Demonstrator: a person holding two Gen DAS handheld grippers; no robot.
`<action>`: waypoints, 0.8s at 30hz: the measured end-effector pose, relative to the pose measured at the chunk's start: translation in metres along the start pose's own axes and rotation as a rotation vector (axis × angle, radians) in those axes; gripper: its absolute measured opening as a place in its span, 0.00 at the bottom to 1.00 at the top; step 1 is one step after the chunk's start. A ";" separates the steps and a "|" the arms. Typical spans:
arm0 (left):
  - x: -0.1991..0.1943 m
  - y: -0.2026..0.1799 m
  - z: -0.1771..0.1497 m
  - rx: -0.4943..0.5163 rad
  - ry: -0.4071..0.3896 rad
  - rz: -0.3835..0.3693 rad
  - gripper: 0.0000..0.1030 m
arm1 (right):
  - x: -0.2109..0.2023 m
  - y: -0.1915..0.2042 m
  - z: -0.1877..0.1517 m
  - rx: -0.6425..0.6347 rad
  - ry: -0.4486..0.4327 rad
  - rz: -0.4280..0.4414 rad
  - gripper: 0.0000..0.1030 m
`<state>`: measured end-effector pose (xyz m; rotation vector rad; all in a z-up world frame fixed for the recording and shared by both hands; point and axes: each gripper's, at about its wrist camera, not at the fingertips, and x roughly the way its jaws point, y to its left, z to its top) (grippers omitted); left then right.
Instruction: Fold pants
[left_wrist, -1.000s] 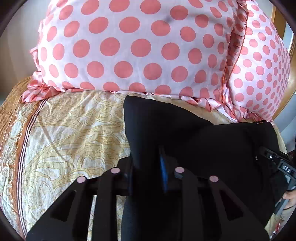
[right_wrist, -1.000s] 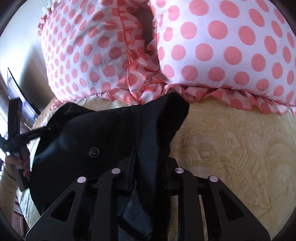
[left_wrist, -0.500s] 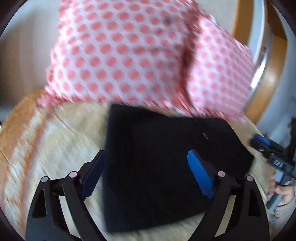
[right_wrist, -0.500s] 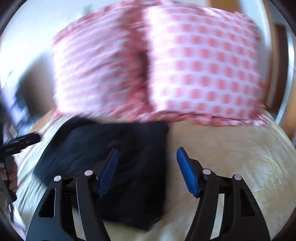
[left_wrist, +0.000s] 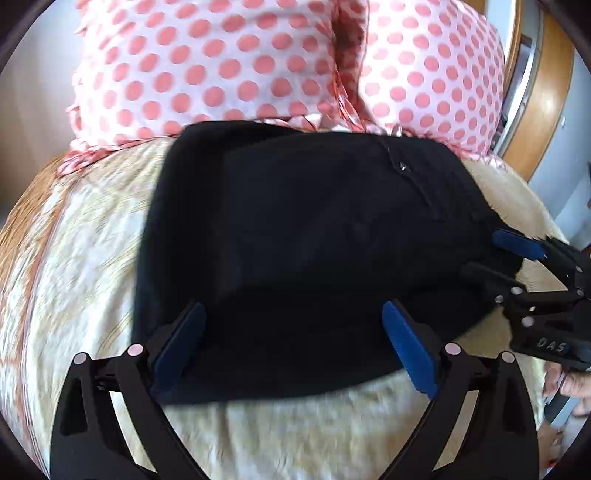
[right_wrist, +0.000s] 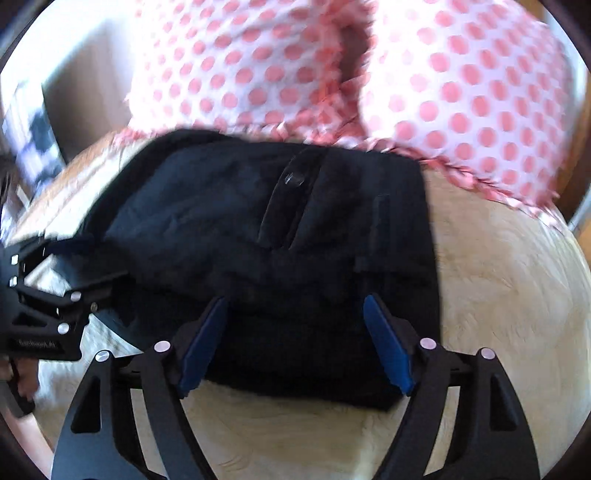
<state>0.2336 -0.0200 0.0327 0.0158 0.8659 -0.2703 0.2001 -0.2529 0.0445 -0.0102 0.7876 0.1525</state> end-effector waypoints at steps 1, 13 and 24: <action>-0.013 0.003 -0.008 -0.002 -0.029 0.014 0.97 | -0.012 0.000 -0.006 0.016 -0.037 -0.002 0.99; -0.059 0.030 -0.091 -0.073 -0.056 0.095 0.98 | -0.034 0.024 -0.078 0.072 -0.026 -0.014 0.99; -0.058 0.018 -0.099 -0.016 -0.068 0.119 0.98 | -0.037 0.035 -0.092 0.082 -0.028 -0.026 0.99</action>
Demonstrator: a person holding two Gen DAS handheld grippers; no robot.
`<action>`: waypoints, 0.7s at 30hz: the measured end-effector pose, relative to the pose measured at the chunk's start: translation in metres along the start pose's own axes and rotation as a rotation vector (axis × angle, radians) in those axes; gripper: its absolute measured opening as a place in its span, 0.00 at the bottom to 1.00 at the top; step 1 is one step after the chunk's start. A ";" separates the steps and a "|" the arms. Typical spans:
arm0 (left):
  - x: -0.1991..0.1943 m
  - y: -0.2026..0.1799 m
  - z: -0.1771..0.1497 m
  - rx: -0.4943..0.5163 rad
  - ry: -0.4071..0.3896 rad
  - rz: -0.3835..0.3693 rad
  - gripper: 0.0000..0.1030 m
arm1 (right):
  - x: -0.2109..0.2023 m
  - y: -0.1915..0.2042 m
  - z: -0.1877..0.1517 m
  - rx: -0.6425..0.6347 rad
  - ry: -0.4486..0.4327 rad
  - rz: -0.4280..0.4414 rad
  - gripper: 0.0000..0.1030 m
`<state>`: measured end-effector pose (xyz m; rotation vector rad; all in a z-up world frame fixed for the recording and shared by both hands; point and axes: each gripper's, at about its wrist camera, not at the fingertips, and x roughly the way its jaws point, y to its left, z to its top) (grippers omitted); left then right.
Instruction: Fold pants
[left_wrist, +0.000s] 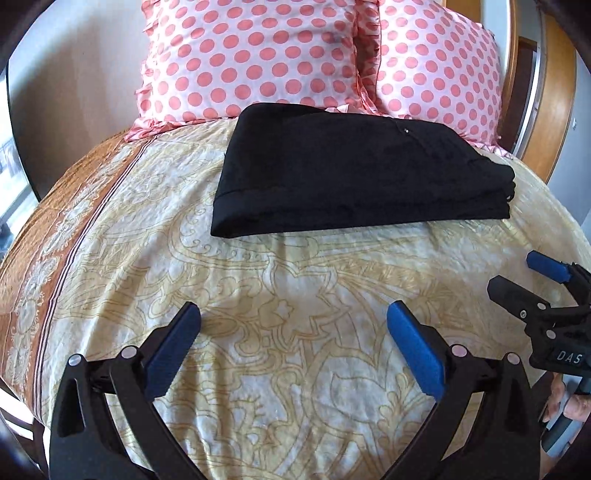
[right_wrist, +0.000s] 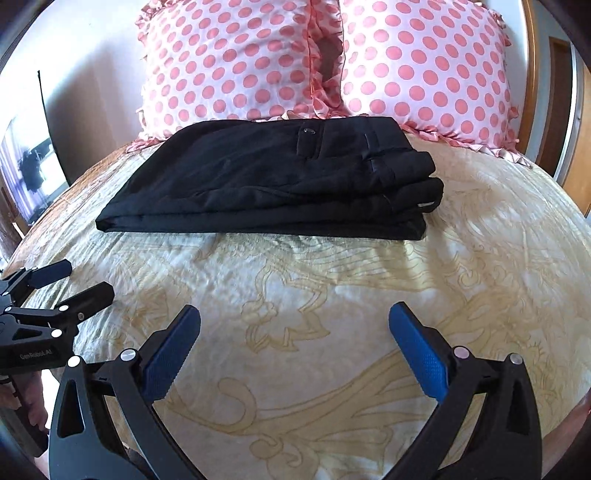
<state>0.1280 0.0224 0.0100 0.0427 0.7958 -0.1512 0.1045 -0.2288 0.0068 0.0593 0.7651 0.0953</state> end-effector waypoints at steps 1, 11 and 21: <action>0.000 -0.001 -0.001 0.006 -0.001 0.005 0.98 | -0.001 0.000 -0.001 0.003 -0.001 0.001 0.99; -0.005 -0.004 -0.013 0.021 -0.083 0.017 0.98 | -0.003 0.005 -0.013 -0.030 -0.044 -0.048 0.99; -0.006 -0.004 -0.014 0.007 -0.099 0.028 0.98 | -0.003 0.006 -0.015 -0.022 -0.064 -0.054 0.99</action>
